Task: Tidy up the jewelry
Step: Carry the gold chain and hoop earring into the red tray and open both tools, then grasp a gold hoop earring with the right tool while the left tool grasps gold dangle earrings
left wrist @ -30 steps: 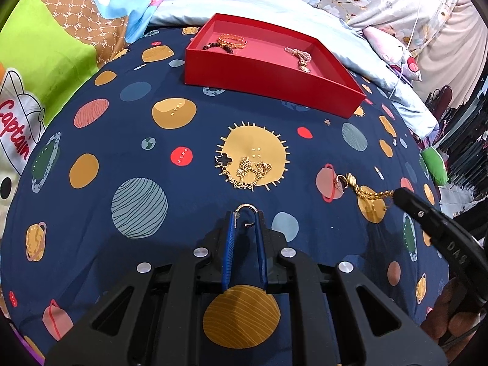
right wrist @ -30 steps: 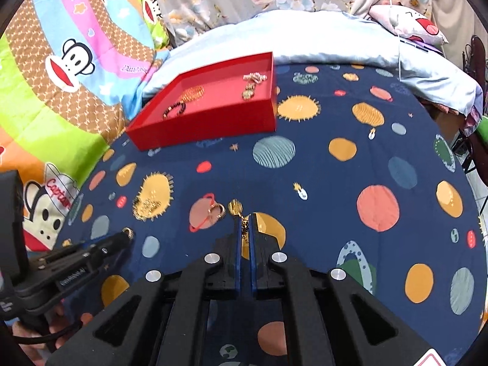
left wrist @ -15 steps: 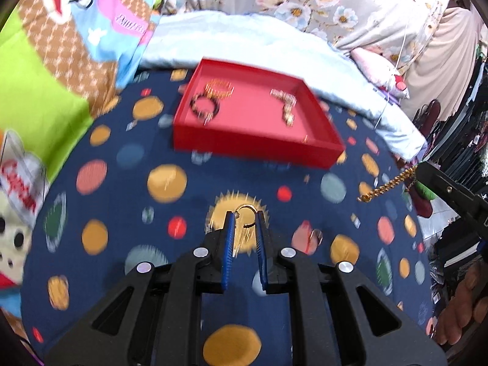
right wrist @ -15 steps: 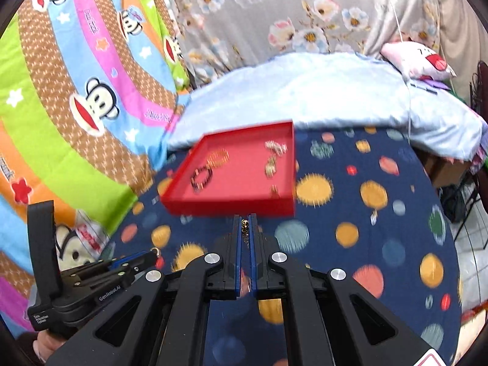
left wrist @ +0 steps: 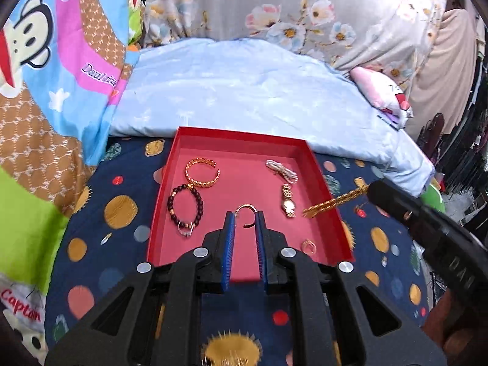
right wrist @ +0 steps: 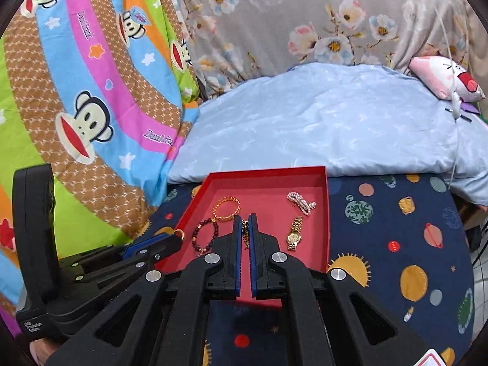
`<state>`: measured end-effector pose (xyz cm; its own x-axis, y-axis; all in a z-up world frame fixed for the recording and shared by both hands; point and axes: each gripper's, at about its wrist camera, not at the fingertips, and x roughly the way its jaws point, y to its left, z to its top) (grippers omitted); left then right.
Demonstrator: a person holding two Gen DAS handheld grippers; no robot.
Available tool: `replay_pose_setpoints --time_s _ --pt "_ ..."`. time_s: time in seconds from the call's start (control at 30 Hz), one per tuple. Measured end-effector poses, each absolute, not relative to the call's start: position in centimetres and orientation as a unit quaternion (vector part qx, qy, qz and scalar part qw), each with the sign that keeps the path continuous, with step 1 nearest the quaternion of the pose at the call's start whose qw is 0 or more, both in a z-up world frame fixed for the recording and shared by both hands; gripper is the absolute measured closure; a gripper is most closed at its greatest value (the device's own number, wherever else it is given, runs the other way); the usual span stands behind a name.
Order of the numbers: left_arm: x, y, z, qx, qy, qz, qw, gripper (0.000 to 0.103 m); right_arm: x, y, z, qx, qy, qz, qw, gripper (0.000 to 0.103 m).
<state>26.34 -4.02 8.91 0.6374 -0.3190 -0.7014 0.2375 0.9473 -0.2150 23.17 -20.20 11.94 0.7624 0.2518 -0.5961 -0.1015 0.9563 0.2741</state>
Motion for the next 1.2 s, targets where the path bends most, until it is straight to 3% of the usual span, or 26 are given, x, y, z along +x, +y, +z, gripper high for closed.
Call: replay_pose_setpoints --time_s 0.23,0.37,0.5,0.8,1.2 --pt "29.6 -4.5 5.1 -0.047 0.433 -0.134 0.890 0.088 26.0 -20.1 8.1 0.123 0.366 0.097 0.917 0.098" --pt "29.7 -4.3 4.7 -0.049 0.431 -0.119 0.893 0.053 26.2 -20.1 7.4 0.119 0.367 0.091 0.918 0.091" --pt "28.9 -3.5 5.6 -0.048 0.411 -0.100 0.905 0.033 25.3 -20.8 8.1 0.122 0.352 0.077 0.925 0.078" --pt "24.7 -0.1 6.5 -0.071 0.405 -0.086 0.907 0.032 18.0 -21.9 9.7 0.115 0.326 0.055 0.937 0.074" --pt "15.3 1.4 3.8 -0.076 0.438 -0.084 0.892 0.032 8.9 -20.9 5.3 0.138 0.390 0.063 0.908 0.074"
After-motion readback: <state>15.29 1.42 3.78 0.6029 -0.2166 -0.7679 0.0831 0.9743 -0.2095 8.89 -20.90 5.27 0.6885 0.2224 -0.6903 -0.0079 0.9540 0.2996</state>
